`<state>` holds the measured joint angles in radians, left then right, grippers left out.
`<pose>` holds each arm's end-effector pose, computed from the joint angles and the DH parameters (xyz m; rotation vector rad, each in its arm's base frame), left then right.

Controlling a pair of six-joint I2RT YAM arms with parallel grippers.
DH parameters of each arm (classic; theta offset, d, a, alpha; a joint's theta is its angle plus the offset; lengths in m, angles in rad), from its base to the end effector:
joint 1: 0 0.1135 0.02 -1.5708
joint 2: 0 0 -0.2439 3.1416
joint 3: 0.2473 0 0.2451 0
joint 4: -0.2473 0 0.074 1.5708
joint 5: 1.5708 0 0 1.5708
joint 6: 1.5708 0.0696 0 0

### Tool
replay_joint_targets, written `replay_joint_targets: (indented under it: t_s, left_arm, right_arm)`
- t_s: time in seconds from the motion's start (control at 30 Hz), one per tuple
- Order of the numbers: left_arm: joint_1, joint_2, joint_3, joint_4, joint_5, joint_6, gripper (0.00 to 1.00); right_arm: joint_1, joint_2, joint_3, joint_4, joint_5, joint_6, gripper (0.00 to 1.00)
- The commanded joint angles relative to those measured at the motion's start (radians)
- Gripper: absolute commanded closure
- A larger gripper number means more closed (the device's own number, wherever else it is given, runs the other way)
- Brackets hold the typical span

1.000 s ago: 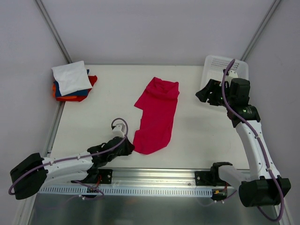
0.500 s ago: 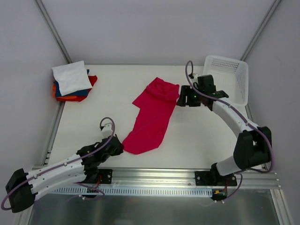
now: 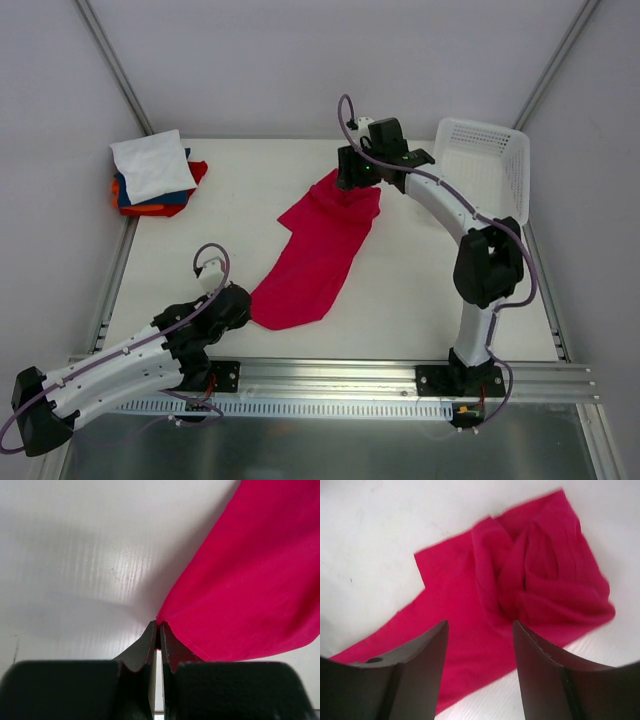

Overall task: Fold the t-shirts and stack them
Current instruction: Flatten the tshirt out

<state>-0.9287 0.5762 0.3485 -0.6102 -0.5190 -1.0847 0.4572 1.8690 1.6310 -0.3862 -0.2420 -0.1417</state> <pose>0.1178 -0.0998 0.1513 -0.4121 2.2708 -0.4187 0.3979 0.2143 0.2662 -0.7815 2.0659 0.4421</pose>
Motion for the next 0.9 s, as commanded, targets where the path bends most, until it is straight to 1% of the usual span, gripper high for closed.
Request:
replay_joint_targets:
  t_s: [0.0,0.07,0.1,0.17,0.23,0.27,0.4,0.87]
  left_arm:
    - [0.011,0.025,0.064,-0.121,-0.09,-0.043,1.0]
    - [0.014,0.033,0.07,-0.125,-0.098,-0.035,1.0]
    - [0.016,0.033,0.072,-0.126,-0.099,-0.034,1.0]
    - [0.021,0.024,0.07,-0.126,-0.099,-0.032,1.0]
    - [0.025,0.008,0.064,-0.126,-0.098,-0.029,1.0]
    - [0.028,0.004,0.057,-0.129,-0.096,-0.029,1.0]
    - [0.036,-0.015,0.044,-0.129,-0.088,-0.032,1.0]
    - [0.041,-0.001,0.041,-0.126,-0.081,-0.035,1.0]
  right_arm:
    - [0.02,0.112,0.172,-0.019,-0.008,-0.064,0.43]
    - [0.035,0.166,0.236,-0.026,-0.014,-0.103,0.46]
    - [0.04,0.218,0.289,-0.028,-0.014,-0.116,0.48]
    - [0.049,0.272,0.351,-0.052,-0.017,-0.153,0.54]
    - [0.055,0.335,0.413,-0.065,-0.02,-0.163,0.56]
    - [0.057,0.349,0.427,-0.065,-0.023,-0.17,0.58]
    - [0.061,0.394,0.443,-0.054,-0.032,-0.17,0.6]
    - [0.075,0.42,0.346,-0.007,-0.06,-0.154,0.62]
